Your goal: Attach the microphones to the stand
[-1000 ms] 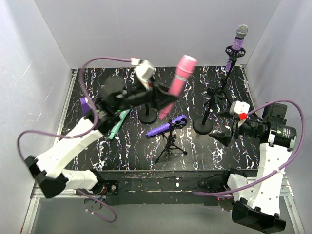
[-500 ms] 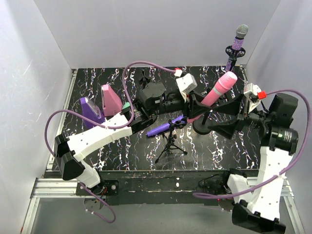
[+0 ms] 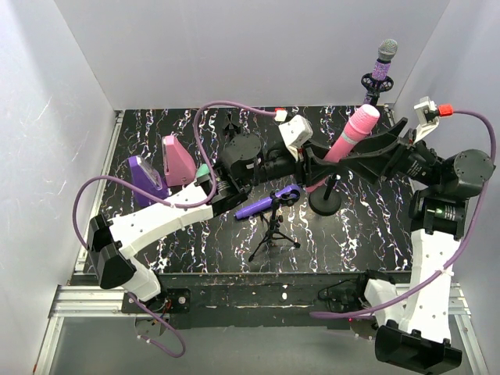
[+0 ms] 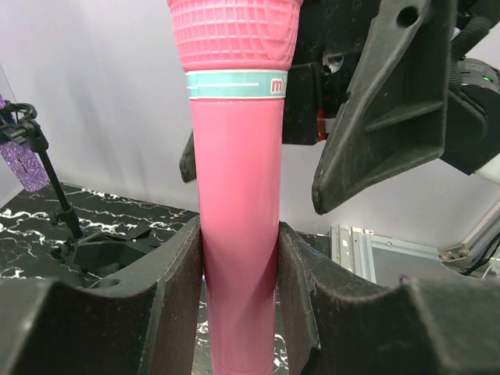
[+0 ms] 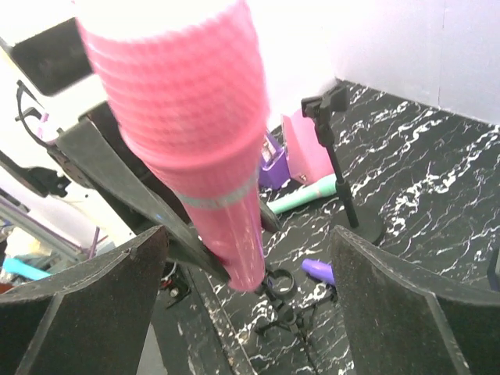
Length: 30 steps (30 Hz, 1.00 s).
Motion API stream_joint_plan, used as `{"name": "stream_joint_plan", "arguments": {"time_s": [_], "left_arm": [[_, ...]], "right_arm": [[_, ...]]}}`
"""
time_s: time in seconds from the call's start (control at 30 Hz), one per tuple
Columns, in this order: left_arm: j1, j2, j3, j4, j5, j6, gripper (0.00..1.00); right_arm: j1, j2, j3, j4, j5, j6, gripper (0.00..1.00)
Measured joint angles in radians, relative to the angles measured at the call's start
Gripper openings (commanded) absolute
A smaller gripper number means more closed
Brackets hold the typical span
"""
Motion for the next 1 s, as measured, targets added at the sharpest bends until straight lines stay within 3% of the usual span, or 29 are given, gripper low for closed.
{"name": "stream_joint_plan", "arguments": {"time_s": [0.17,0.27,0.4,0.47,0.53,0.6,0.63,0.8,0.83,0.9,0.93,1.0], "left_arm": [[-0.009,0.000,-0.021,0.009,-0.010,-0.010,0.00],[-0.017,0.000,-0.025,0.014,-0.016,-0.014,0.00],[-0.023,-0.002,-0.030,0.043,-0.021,-0.016,0.00],[-0.023,-0.005,-0.034,0.047,-0.035,-0.028,0.00],[-0.016,-0.008,-0.038,0.039,-0.055,-0.040,0.00],[-0.012,-0.009,-0.047,0.038,-0.068,-0.040,0.00],[-0.012,-0.011,-0.051,0.037,-0.074,-0.040,0.00],[-0.023,-0.014,-0.058,0.037,-0.075,-0.024,0.00],[-0.024,-0.014,-0.060,0.037,-0.075,-0.023,0.00],[-0.027,-0.016,-0.064,0.036,-0.075,-0.020,0.00],[-0.027,-0.016,-0.064,0.035,-0.079,-0.021,0.00],[-0.027,-0.018,-0.064,0.037,-0.077,-0.029,0.05]], "right_arm": [[0.084,-0.022,0.002,0.050,0.112,0.013,0.86],[0.172,-0.029,0.006,0.043,0.167,-0.038,0.66],[0.227,-0.006,0.014,0.039,0.237,-0.076,0.31],[0.248,0.013,0.014,0.047,0.259,-0.091,0.25],[0.267,0.035,0.015,0.058,0.268,-0.108,0.29],[0.280,0.050,0.017,0.054,0.270,-0.117,0.54],[0.283,0.054,0.017,0.050,0.270,-0.120,0.59],[0.306,0.057,0.017,0.035,0.274,-0.113,0.59],[0.309,0.057,0.017,0.034,0.274,-0.114,0.54],[0.312,0.058,0.017,0.032,0.269,-0.118,0.26],[0.313,0.059,0.017,0.033,0.265,-0.124,0.16],[0.316,0.063,0.018,0.039,0.262,-0.140,0.04]]}}
